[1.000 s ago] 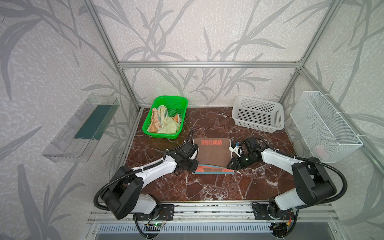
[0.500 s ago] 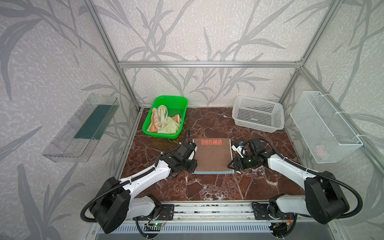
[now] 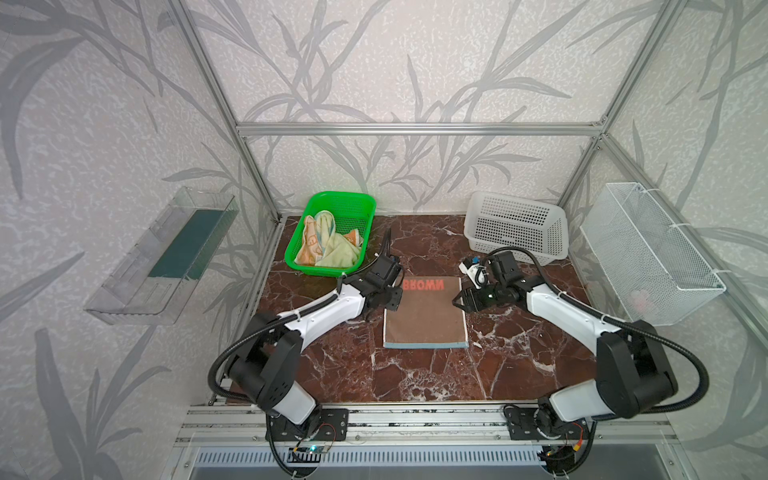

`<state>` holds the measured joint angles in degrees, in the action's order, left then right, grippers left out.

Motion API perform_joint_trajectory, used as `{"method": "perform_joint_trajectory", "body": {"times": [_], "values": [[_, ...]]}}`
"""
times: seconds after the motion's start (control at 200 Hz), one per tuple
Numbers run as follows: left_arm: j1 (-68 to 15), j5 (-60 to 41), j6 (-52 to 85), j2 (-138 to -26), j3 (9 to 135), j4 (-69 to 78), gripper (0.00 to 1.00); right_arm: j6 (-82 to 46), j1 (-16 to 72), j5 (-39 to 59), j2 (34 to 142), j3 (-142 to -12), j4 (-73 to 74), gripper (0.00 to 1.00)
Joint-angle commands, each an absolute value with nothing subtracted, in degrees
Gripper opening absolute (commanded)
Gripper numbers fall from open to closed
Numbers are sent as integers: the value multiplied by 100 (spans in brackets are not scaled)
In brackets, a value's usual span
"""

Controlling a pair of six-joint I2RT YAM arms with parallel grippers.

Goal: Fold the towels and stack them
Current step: 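Open both grippers and move them to the folded towel's far corners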

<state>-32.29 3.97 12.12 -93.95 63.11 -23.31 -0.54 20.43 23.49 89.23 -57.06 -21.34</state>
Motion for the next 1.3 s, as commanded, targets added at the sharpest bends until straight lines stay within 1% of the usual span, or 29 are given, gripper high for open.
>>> {"method": "perform_joint_trajectory", "body": {"times": [0.0, 0.115, 0.29, 0.43, 0.585, 0.77, 1.01, 1.23, 1.295], "values": [[-2960, 514, 774, -9953, 6986, -2788, 48, 516, 2048, 1625, 9571, -6481, -2705, 61], [-2758, 483, 506, -10617, 7750, -3126, 47, 839, 2013, 1280, 10369, -7311, -3050, 60], [-2563, 312, 283, -11414, 8587, -3472, 46, 1071, 1877, 1297, 11131, -8167, -3224, 57], [-2503, 278, 180, -11903, 9049, -3666, 44, 1144, 1755, 1376, 11580, -8516, -3331, 54], [-2495, 229, 90, -12163, 9306, -3779, 43, 1216, 1705, 1420, 11781, -8591, -3244, 53], [-2488, 453, 26, -12381, 9416, -3910, 42, 1270, 1679, 1435, 11993, -8716, -3313, 53], [-2492, 547, 88, -12706, 9562, -4060, 33, 1423, 1670, 1401, 12243, -8911, -3438, 53], [-2494, 495, 25, -12936, 9679, -4201, 29, 1468, 1660, 1350, 12429, -8961, -3532, 52], [-2494, 438, 9, -12944, 9656, -4213, 27, 1494, 1655, 1283, 12452, -8974, -3579, 50]]}}
